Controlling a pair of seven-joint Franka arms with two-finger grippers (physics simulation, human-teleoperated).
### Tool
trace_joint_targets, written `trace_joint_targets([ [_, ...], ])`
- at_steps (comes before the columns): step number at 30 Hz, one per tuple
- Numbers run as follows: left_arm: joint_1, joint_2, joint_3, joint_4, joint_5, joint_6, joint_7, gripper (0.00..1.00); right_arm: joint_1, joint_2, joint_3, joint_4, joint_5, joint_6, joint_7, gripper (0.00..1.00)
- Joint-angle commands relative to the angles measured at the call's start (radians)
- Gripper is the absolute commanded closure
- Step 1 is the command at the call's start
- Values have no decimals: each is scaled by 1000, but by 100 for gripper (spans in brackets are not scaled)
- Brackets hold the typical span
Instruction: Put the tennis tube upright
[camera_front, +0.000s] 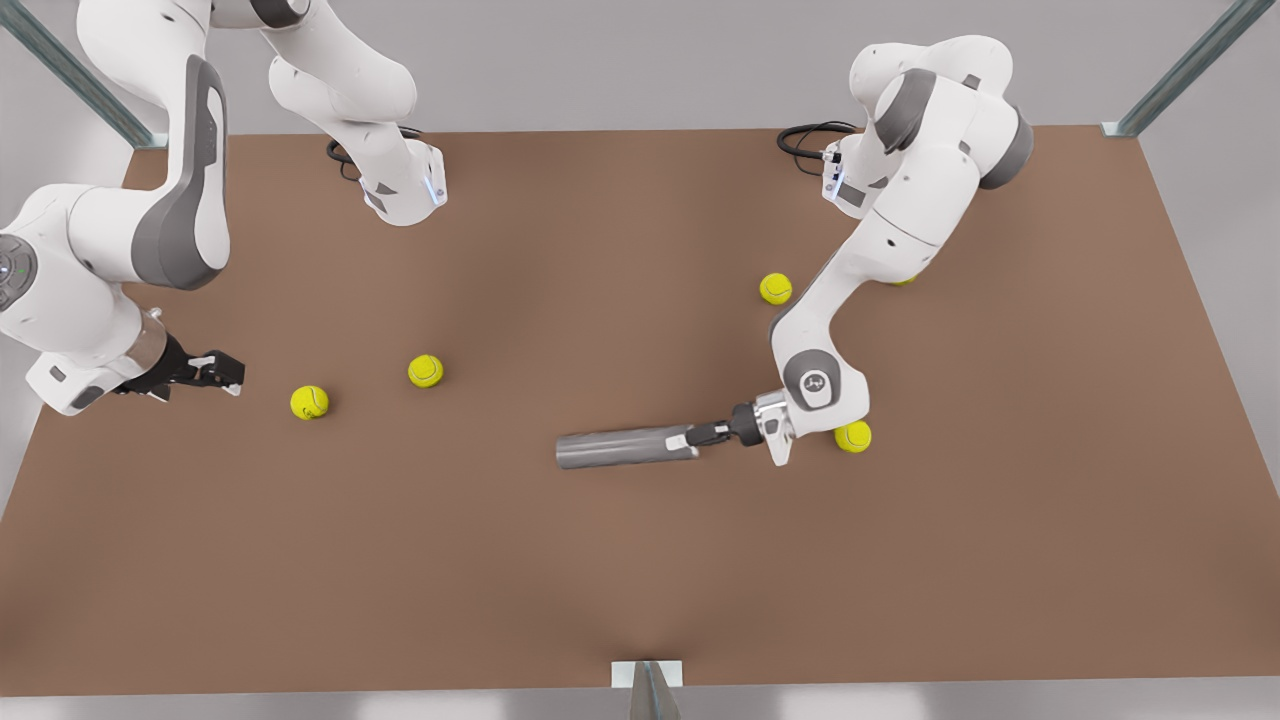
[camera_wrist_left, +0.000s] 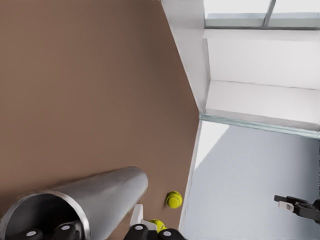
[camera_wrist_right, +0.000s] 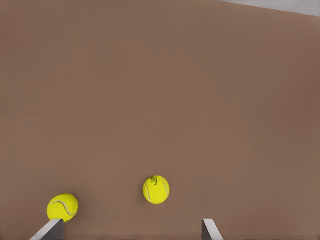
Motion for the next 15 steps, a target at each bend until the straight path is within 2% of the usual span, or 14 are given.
trace_joint_targets([
  [1, 1, 0, 0, 1, -15, 0, 0, 55, -1, 0, 0, -1, 0, 0, -2, 0],
  [3, 4, -2, 0, 1, -14, -2, 0, 77, -1, 0, 0, 0, 0, 1, -6, 0],
  [4, 5, -3, 0, 1, -15, 0, 0, 79, -2, 1, 0, 0, 0, 1, -8, 0],
  [15, 4, -14, 0, 1, -43, 12, -9, 79, -16, 0, 0, -3, 2, -8, -14, 0],
])
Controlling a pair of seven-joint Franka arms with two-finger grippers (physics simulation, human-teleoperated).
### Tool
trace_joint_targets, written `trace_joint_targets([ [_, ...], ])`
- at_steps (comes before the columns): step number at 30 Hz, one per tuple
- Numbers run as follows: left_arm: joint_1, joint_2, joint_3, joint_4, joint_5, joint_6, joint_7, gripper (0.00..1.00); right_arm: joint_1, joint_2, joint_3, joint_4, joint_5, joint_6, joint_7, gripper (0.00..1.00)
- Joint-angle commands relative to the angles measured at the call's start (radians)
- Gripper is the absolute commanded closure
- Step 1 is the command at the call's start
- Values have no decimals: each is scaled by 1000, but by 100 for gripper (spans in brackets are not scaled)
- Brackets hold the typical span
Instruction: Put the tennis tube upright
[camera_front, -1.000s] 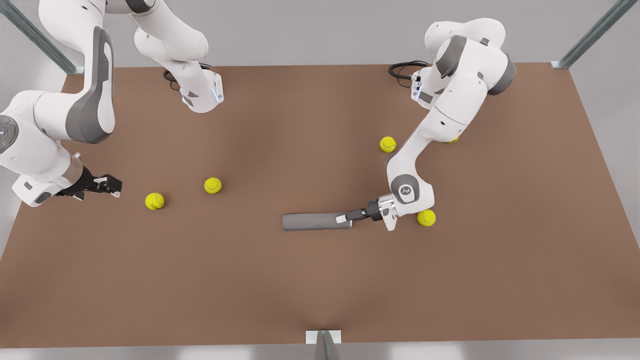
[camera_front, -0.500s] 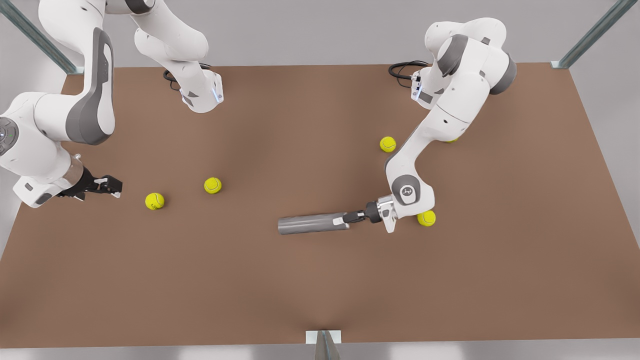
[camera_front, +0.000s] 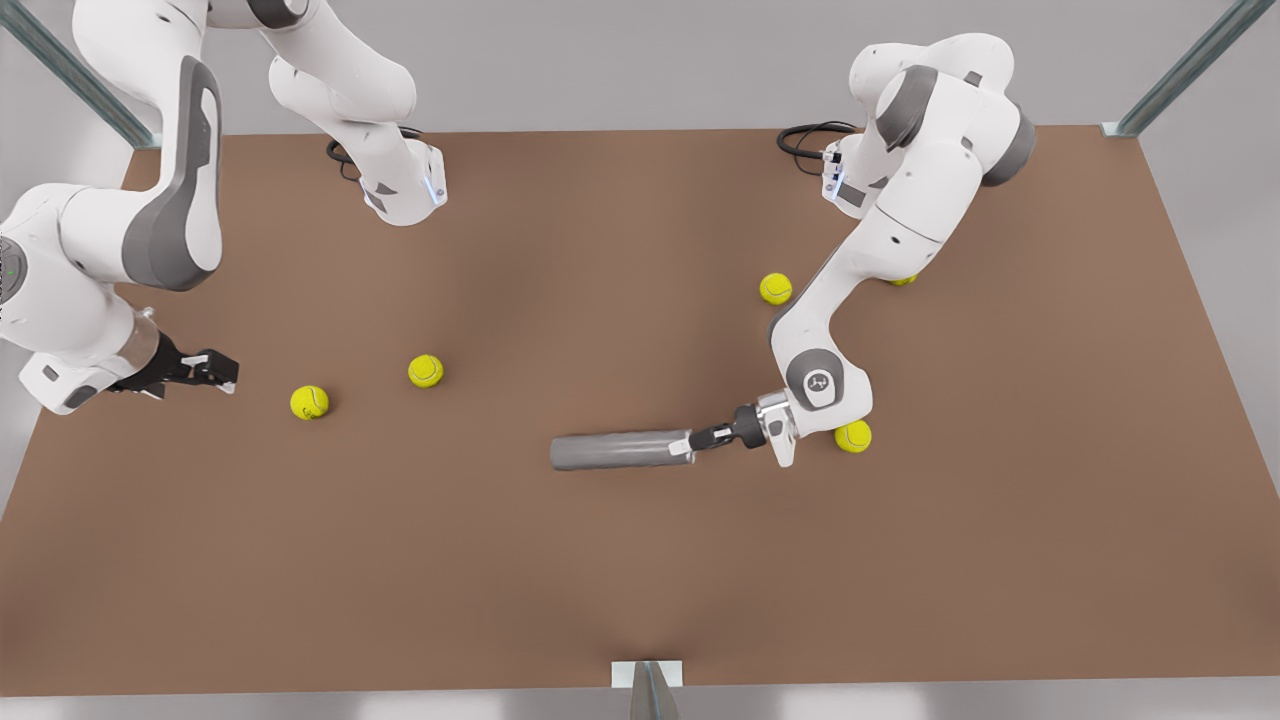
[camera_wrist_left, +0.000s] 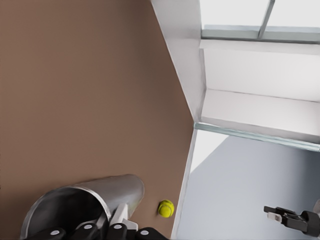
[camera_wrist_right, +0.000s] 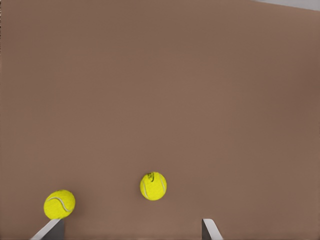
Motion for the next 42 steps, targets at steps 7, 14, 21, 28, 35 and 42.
trace_joint_targets([
  [7, 3, -21, 2, -1, -19, -1, -39, 79, -9, 0, -2, 0, 2, -3, -20, 0],
  [14, 14, -58, 6, 0, 75, -3, -168, 79, -9, 1, -2, 0, 3, -5, -21, 0],
  [21, 20, -110, 11, 0, 242, -3, -389, 79, -10, 9, -2, 0, 3, 3, -21, 0],
  [28, 51, -216, 12, -18, 593, -26, -706, 79, -13, 15, -2, 0, 3, 3, -21, 0],
  [35, 83, -275, 12, -29, 788, -52, -831, 79, -13, 17, 0, 0, 3, 6, -21, 0],
  [42, 95, -337, 12, -34, 997, -60, -993, 79, -13, 18, 0, 0, 3, 5, -21, 0],
])
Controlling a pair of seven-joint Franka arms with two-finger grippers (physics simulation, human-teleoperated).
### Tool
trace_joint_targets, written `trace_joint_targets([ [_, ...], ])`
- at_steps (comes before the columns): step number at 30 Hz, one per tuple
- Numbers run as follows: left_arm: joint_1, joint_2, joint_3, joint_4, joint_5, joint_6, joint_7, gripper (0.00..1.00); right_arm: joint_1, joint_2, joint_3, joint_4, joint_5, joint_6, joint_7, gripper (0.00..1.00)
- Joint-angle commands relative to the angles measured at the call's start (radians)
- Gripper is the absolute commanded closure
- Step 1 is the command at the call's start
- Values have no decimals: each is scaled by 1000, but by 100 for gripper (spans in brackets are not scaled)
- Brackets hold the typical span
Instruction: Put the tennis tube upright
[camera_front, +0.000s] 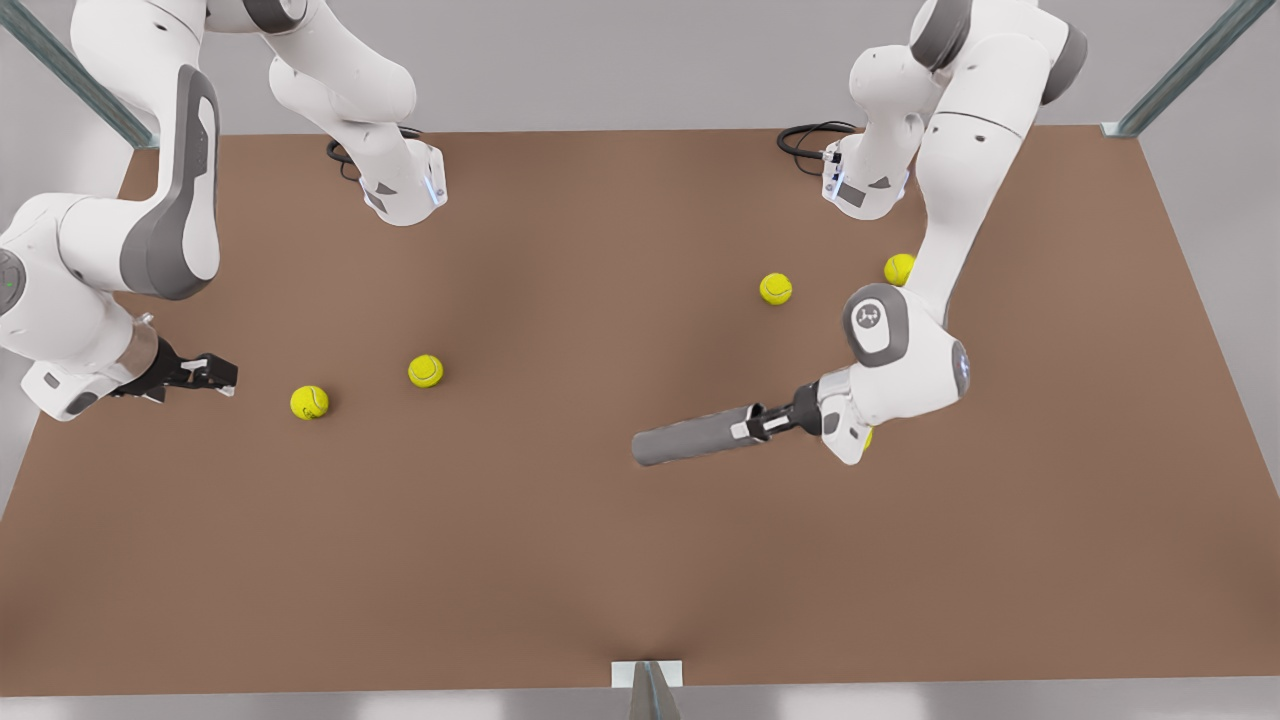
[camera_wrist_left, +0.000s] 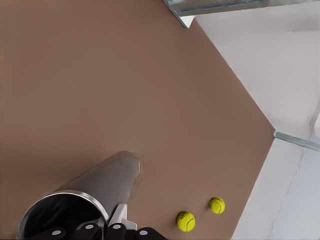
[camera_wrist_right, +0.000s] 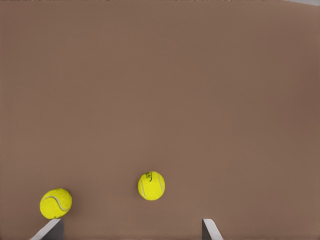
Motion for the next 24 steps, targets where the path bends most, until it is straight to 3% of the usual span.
trace_joint_targets([
  [1, 6, -10, 0, 0, 91, -5, -4, 79, 0, 0, -1, 0, 0, 0, 0, 0],
  [19, 21, -84, -15, 17, 726, -123, -253, 79, -2, 9, 1, 2, 0, 2, 0, 0],
  [24, -11, -104, -20, 18, 820, -154, -354, 79, -2, 8, 1, 5, 0, -5, -2, 0],
])
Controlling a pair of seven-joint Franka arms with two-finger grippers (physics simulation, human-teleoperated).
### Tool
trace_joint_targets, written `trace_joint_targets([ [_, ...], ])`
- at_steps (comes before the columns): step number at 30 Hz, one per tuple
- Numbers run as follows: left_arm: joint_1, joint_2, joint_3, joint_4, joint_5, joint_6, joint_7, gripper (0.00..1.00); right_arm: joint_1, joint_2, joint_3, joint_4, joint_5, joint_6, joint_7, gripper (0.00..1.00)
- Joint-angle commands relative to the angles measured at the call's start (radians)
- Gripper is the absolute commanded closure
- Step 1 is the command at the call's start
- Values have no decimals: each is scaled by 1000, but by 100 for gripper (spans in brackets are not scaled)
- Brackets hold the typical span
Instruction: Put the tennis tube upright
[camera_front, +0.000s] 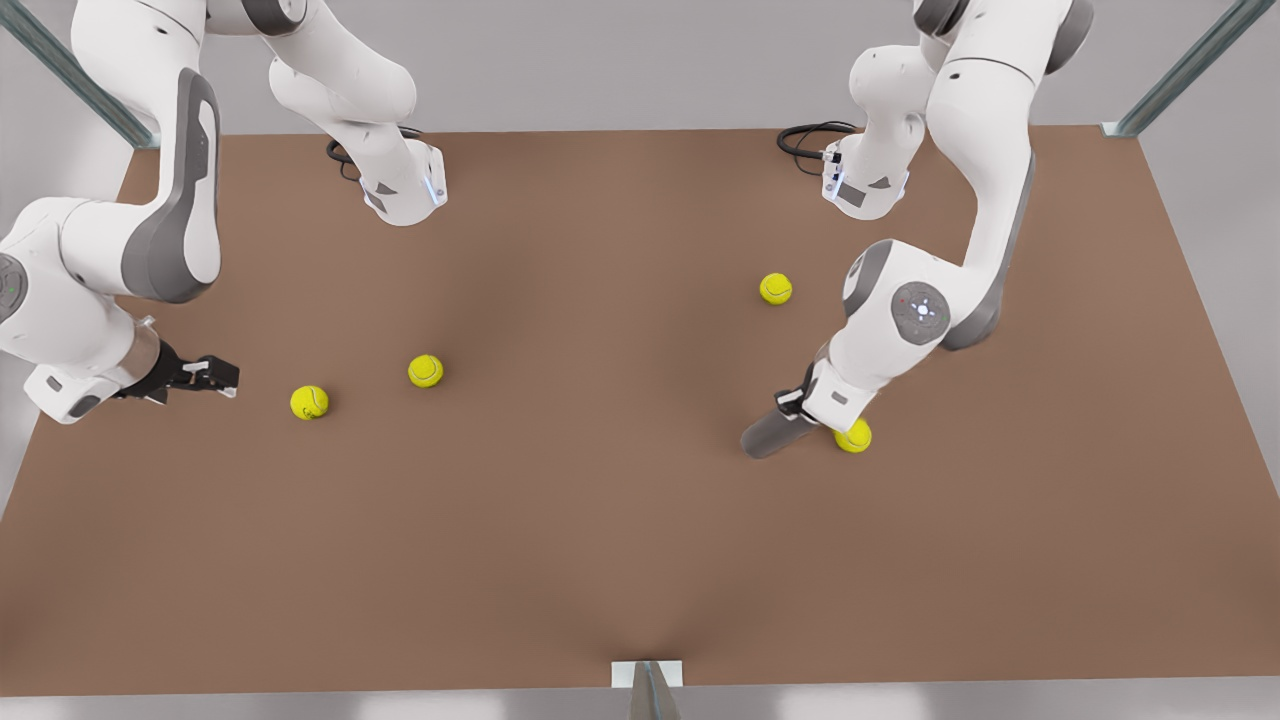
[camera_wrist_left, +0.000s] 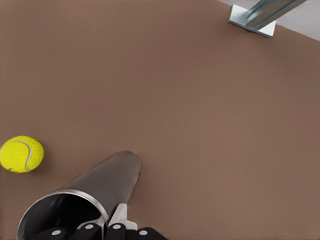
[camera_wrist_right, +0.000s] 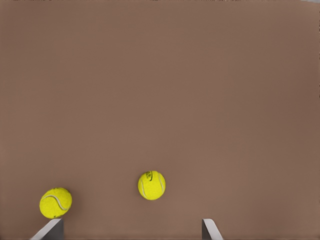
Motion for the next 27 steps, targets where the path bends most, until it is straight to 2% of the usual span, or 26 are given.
trace_joint_targets([
  [1, -1, 0, 0, 0, 67, 0, -3, 79, 0, 0, 0, 0, 0, 0, 0, 0],
  [12, -18, 6, -2, 6, 228, -57, -46, 79, 0, 6, -2, -3, 0, 9, 0, 0],
  [27, -13, 52, -2, 43, 219, -57, -33, 79, 0, 8, 0, 0, 0, 2, 0, 0],
])
